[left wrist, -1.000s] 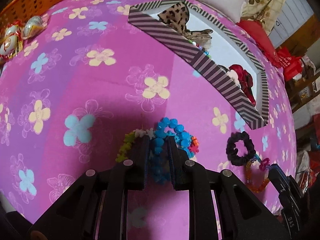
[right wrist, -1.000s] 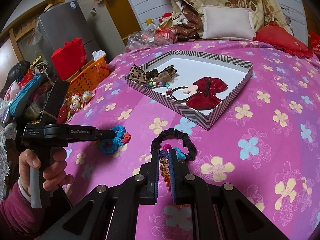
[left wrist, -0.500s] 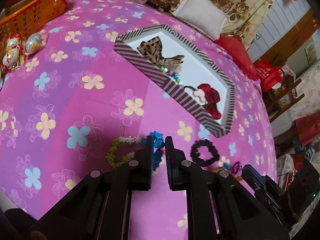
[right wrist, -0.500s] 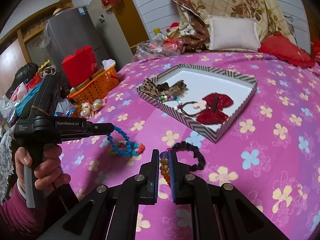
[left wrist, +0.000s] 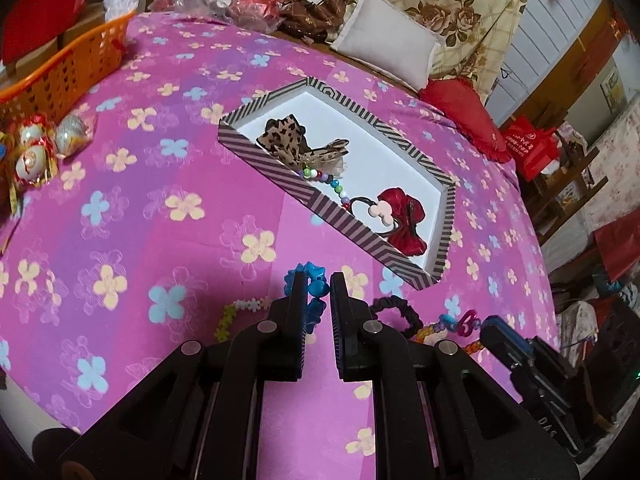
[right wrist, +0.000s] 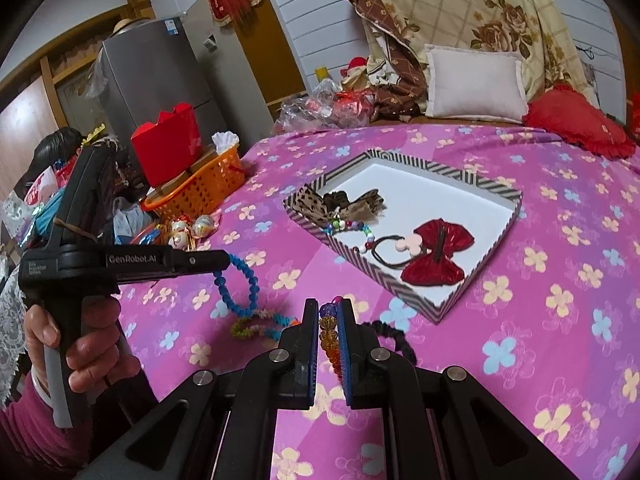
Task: Organize jewelry
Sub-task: 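Lift the blue beaded bracelet and amber bracelet and carry toward the tray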
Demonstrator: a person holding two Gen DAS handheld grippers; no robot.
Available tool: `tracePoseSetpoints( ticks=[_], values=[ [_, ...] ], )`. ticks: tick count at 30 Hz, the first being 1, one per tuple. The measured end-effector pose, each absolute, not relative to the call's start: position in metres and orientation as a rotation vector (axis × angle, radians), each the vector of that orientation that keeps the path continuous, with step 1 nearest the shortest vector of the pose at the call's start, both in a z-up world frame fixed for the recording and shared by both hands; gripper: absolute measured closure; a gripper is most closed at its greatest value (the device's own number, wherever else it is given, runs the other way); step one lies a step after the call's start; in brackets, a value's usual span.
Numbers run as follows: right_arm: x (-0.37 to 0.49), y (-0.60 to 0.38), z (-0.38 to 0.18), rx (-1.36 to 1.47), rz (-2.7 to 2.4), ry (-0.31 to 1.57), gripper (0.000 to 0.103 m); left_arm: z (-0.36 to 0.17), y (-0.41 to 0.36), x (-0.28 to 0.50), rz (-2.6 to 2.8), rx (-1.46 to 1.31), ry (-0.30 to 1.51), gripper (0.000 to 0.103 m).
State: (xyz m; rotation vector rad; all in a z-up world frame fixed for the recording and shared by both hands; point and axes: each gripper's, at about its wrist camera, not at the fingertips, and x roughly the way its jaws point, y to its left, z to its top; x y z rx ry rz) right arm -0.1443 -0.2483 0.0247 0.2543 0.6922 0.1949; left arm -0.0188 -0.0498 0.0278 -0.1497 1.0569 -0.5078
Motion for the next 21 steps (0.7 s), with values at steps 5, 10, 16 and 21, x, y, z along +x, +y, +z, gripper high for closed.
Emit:
tracePoseSetpoints(
  ticks=[5,10,16,21],
  values=[
    [-0.138,-0.247,0.032,0.234,0.192,0.689,0.094,0.031,-0.060,-0.019,-0.484,-0.092,1.037,0.093],
    [-0.131,-0.248,0.037,0.220,0.187,0.688,0.094,0.035,-0.069,-0.018,-0.466,-0.050,1.014,0.093],
    [-0.119,-0.252,0.043,0.196,0.176,0.692,0.094,0.037,-0.078,-0.013,-0.445,-0.008,0.994,0.093],
    [-0.110,-0.255,0.048,0.181,0.167,0.689,0.094,0.038,-0.085,-0.006,-0.433,0.019,0.988,0.093]
  ],
)
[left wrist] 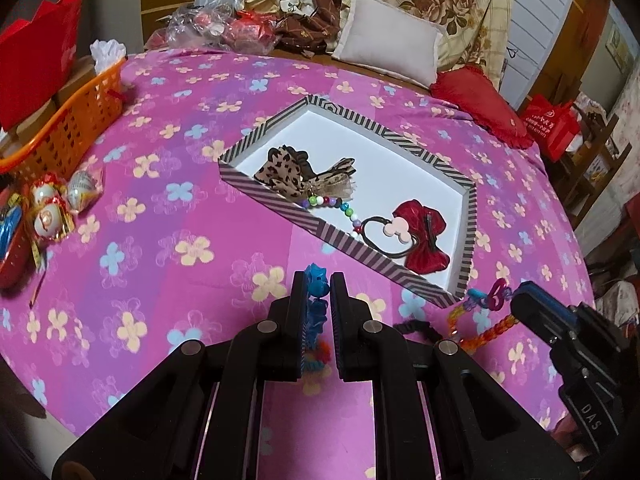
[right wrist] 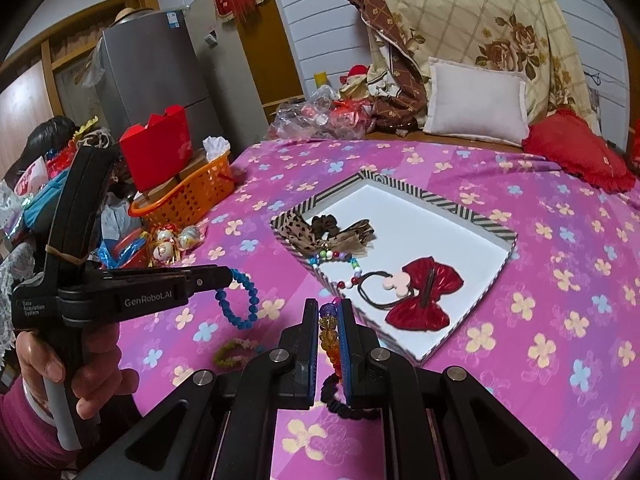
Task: Organize jewelry
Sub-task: 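Lift the blue beaded bracelet and amber bracelet and carry toward the tray, then release the blue bracelet with left tool while right releases amber bracelet in tray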
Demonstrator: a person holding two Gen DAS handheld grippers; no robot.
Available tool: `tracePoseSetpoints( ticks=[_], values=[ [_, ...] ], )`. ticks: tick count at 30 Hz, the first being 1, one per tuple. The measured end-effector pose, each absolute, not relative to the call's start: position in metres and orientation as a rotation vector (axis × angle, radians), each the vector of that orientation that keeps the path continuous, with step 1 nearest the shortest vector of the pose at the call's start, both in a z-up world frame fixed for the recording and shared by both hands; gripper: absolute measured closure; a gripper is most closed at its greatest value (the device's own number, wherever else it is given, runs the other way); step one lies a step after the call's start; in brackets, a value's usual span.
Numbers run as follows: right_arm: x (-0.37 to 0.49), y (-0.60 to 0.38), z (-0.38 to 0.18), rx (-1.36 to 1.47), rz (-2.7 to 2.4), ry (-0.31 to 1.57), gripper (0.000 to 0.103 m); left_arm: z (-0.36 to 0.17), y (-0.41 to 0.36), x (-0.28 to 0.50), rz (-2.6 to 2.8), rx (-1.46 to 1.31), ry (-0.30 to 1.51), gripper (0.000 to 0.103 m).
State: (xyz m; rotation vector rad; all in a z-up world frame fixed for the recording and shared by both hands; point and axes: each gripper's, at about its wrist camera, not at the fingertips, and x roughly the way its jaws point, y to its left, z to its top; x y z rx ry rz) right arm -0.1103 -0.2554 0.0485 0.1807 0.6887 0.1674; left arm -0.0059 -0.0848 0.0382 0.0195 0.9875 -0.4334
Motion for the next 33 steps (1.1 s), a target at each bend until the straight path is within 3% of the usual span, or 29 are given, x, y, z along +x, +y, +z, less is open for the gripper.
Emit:
tracePoseSetpoints(
  ticks=[22,33],
  values=[
    [-0.066,-0.267,0.055,0.169,0.153,0.708,0.094,0.047,-0.116,0.024,-0.429,0.081,0.972,0.093],
    [-0.015,-0.280,0.027,0.247,0.142,0.739,0.094,0.034,-0.157,0.071,-0.451,0.047,1.001,0.093]
  ],
)
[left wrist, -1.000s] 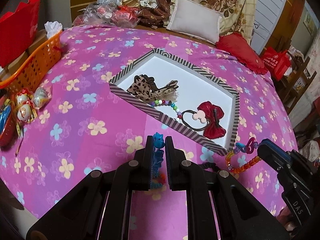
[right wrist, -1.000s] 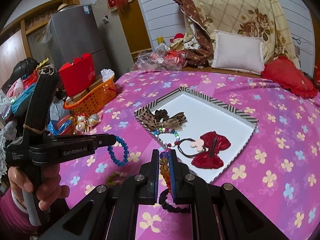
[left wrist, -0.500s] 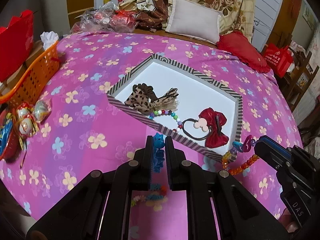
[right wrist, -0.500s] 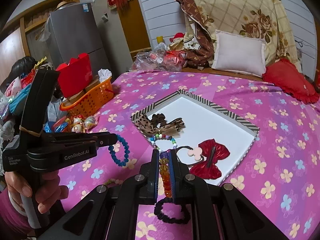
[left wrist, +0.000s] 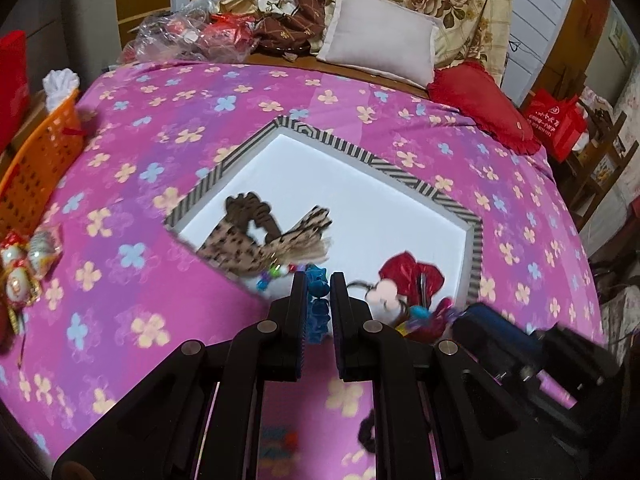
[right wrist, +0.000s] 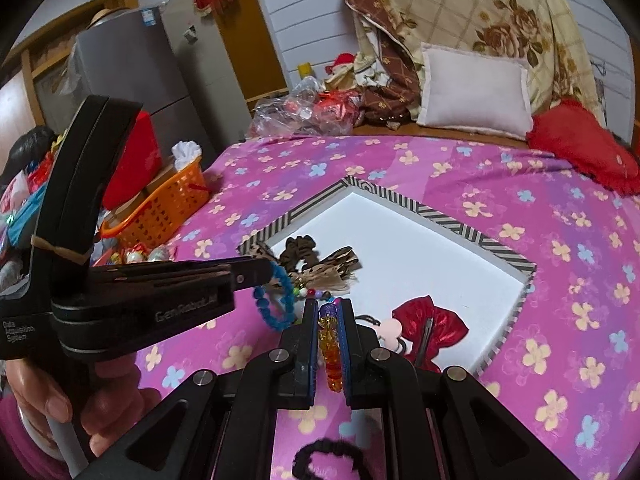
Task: Organize jewelry
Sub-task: 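Release the blue bracelet with left tool while right releases amber bracelet in tray, then move both open tools back toward the black scrunchie and flower bracelet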
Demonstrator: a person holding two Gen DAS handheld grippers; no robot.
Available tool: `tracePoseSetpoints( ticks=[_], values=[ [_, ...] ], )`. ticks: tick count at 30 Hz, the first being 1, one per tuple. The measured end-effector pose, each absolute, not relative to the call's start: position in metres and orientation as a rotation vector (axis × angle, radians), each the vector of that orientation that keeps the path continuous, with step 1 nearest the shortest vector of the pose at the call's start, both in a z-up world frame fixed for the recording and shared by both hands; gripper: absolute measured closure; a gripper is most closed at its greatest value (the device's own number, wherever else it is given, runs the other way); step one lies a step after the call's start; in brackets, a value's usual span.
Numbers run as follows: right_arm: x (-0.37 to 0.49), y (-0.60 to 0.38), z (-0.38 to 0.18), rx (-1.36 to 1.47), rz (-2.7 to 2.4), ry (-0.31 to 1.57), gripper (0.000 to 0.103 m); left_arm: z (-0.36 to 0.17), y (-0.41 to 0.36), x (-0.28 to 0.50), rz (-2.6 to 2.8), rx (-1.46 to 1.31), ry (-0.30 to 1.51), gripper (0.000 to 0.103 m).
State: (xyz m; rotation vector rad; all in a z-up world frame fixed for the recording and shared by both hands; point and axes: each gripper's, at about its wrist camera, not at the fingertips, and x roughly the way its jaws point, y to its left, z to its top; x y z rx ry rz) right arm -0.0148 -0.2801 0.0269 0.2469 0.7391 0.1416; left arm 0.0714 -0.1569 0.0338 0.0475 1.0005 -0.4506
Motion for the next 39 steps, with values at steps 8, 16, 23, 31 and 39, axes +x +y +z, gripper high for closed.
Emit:
tracePoseSetpoints(
  ticks=[8,16,23,31,39],
  values=[
    [0.011,-0.312,-0.020,0.310,0.029,0.828,0.094,-0.008,-0.168,0.106,-0.427,0.027,1.074,0.093],
    [0.010,-0.329,-0.046,0.312,-0.025,0.878,0.094,-0.044,-0.154,0.111,-0.384,0.035,1.112,0.093],
    [0.003,-0.325,-0.052,0.274,-0.050,0.879,0.059,-0.047,-0.161,0.105,-0.376,0.077,1.086,0.093],
    [-0.016,-0.324,-0.040,0.259,-0.063,0.849,0.059,-0.048,-0.168,0.105,-0.389,0.088,1.075,0.078],
    [-0.048,-0.310,-0.020,0.219,-0.066,0.806,0.054,-0.026,-0.162,0.076,-0.411,0.110,0.994,0.047]
  ],
)
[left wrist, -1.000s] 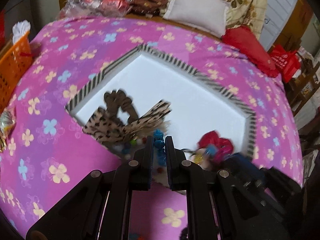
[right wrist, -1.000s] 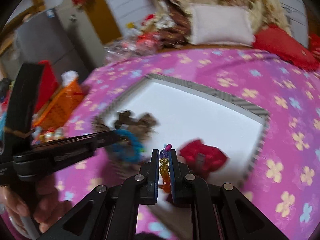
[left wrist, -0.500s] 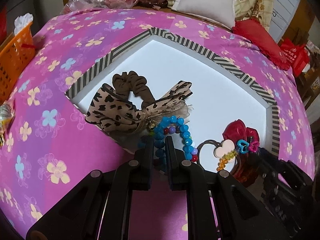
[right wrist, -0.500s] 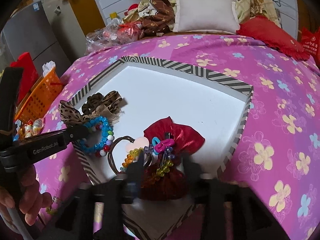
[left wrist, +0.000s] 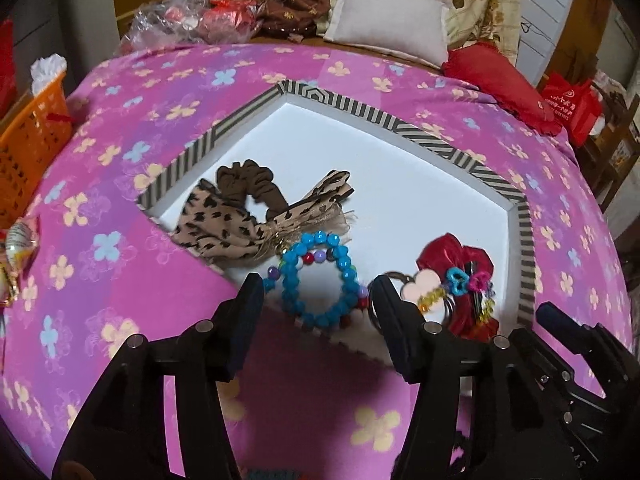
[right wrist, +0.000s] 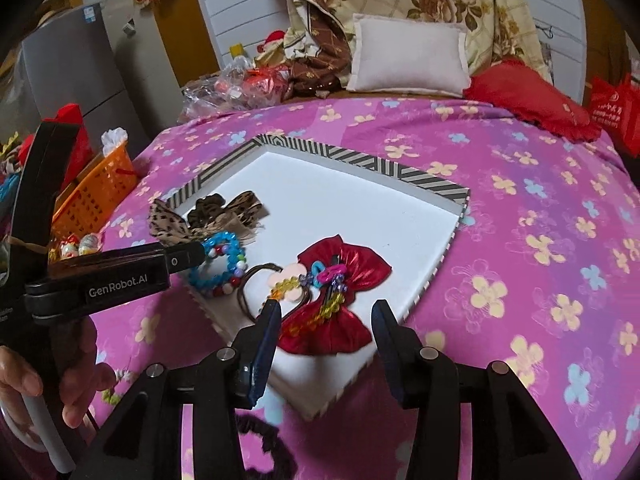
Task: Organize jewelry
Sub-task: 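Move both open tools back toward the black scrunchie and flower bracelet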
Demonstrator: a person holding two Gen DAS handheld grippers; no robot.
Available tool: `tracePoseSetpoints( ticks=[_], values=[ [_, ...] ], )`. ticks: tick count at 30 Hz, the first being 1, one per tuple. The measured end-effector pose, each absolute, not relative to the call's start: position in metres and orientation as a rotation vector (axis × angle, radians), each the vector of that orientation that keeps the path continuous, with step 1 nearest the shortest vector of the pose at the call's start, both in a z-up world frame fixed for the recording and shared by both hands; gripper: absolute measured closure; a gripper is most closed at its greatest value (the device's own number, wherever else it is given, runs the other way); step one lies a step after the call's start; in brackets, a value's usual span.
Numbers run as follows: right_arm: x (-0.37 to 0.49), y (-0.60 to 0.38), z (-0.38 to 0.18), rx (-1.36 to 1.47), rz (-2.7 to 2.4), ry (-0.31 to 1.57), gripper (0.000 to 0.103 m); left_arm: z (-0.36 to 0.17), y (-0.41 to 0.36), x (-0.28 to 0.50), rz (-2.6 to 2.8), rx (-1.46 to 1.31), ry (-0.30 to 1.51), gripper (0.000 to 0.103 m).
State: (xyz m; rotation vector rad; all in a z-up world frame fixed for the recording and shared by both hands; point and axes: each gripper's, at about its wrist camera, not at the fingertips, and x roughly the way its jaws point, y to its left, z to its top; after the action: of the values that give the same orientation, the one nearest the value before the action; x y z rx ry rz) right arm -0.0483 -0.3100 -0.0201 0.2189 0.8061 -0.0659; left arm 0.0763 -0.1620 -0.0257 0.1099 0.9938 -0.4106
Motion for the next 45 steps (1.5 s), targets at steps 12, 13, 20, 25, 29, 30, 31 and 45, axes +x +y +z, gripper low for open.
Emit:
tracePoseSetpoints(
  ticks=[12,13,20,25,29,30,31,45],
  values=[
    [-0.095,-0.277,-0.005,0.182,-0.030,0.763,0.038,-0.007,-0.124,0.019,-0.366,0.160,0.907,0.047],
    [-0.097,-0.275,-0.005,0.180,-0.024,0.764,0.038,-0.006,-0.122,0.015,-0.364,0.161,0.902,0.047],
    [-0.115,-0.261,-0.010,0.165,0.005,0.771,0.038,-0.007,-0.097,-0.017,-0.331,0.162,0.877,0.047],
    [-0.122,-0.250,-0.012,0.144,0.016,0.770,0.038,-0.009,-0.082,-0.031,-0.305,0.147,0.873,0.047],
    [-0.126,-0.247,-0.019,0.135,0.018,0.785,0.038,-0.011,-0.075,-0.039,-0.294,0.140,0.872,0.047],
    [-0.127,-0.246,-0.020,0.131,0.017,0.789,0.038,-0.011,-0.073,-0.041,-0.291,0.140,0.871,0.047],
    [-0.128,-0.246,-0.021,0.128,0.017,0.793,0.038,-0.012,-0.071,-0.043,-0.290,0.141,0.871,0.047],
    [-0.133,-0.230,-0.047,0.043,0.100,0.868,0.054,-0.031,-0.021,-0.040,-0.280,0.031,0.977,0.047]
  ],
)
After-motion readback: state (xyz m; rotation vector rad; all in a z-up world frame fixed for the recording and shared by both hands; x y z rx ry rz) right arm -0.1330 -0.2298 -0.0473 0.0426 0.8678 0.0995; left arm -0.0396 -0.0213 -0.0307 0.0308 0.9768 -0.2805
